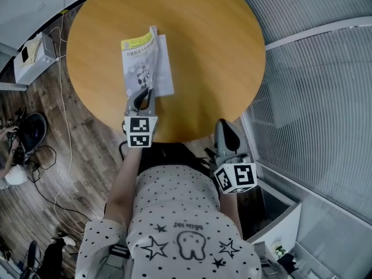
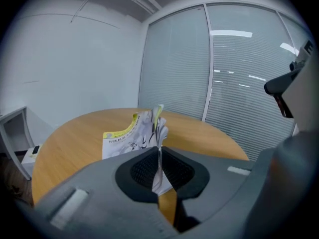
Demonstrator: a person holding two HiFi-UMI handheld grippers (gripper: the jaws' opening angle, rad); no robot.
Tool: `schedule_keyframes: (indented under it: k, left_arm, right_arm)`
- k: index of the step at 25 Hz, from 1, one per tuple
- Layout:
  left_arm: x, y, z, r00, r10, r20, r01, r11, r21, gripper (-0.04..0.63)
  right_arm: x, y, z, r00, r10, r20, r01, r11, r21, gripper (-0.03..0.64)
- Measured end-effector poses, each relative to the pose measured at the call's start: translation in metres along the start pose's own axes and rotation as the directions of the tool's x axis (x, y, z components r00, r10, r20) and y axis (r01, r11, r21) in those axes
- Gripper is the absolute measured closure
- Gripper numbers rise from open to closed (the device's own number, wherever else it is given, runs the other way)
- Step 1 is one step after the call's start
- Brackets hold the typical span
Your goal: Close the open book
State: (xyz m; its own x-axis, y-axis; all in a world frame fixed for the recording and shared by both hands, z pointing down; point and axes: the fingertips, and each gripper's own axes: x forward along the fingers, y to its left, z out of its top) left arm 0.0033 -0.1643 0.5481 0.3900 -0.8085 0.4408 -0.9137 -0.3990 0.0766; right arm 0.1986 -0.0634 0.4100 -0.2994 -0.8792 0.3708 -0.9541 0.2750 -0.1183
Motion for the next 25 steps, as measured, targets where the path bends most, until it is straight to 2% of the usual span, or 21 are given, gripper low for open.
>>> schedule_keyframes:
  k: [12, 25]
  left_arm:
    - [0.019, -0.02, -0.02, 0.993, -0.034, -0.116, 0.053, 0.985, 0.163, 0.557]
    - [0.032, -0.031, -0.037, 0.977, -0.044, -0.208, 0.098, 0.962, 0.255, 0.543]
  right_arm:
    - [-0.006, -0.006, -0.006, 1.0, -0.025, -0.003, 0.025, 1.0, 0.004, 0.612]
    - [-0.003, 0.002, -0.004, 1.0, -0.01, -0.005, 0.01, 1.0, 0.003, 0.612]
